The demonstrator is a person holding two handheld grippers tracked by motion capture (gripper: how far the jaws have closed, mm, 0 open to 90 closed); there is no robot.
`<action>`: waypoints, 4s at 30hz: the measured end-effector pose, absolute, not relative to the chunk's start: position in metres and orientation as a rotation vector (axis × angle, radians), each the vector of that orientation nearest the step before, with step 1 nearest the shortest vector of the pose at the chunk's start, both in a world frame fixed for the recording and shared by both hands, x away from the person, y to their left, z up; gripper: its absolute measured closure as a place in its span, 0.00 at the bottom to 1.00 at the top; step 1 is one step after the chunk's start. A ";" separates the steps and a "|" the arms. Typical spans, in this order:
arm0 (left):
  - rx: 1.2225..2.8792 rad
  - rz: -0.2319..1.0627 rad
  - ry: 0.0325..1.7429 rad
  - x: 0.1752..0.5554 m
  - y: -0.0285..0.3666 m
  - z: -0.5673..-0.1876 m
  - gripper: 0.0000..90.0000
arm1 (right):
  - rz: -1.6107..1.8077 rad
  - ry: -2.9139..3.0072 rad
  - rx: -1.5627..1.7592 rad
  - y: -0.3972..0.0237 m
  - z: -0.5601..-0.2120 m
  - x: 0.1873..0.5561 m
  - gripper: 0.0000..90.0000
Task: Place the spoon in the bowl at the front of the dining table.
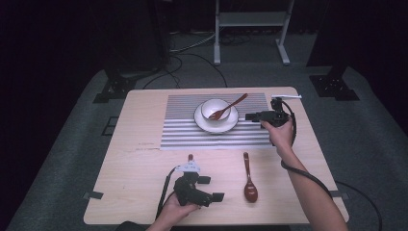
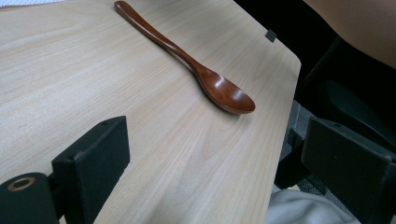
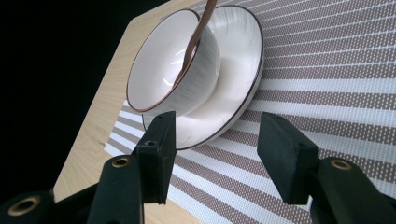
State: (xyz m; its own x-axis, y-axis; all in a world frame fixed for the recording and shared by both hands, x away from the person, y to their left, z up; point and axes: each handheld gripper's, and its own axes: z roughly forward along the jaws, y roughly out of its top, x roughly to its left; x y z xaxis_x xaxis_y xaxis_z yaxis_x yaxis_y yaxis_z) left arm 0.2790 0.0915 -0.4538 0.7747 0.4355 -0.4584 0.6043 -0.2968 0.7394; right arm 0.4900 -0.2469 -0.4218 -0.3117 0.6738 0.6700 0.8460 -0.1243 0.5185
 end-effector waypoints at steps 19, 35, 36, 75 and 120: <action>1.936 -0.203 0.794 0.280 0.093 -0.454 0.07 | -1.385 -1.968 -1.659 -0.248 -0.434 0.473 0.49; 1.935 -0.200 0.796 0.280 0.093 -0.454 0.07 | -1.371 -1.978 -1.614 -0.245 -0.443 0.461 0.48; 1.936 -0.199 0.796 0.280 0.094 -0.454 0.07 | -1.369 -1.978 -1.610 -0.245 -0.444 0.460 0.48; 1.928 -0.190 0.802 0.280 0.095 -0.454 0.07 | -1.372 -2.013 -1.524 -0.255 -0.460 0.411 0.44; 1.923 -0.186 0.811 0.280 0.096 -0.455 0.07 | -1.432 -2.009 -1.448 -0.265 -0.469 0.352 0.40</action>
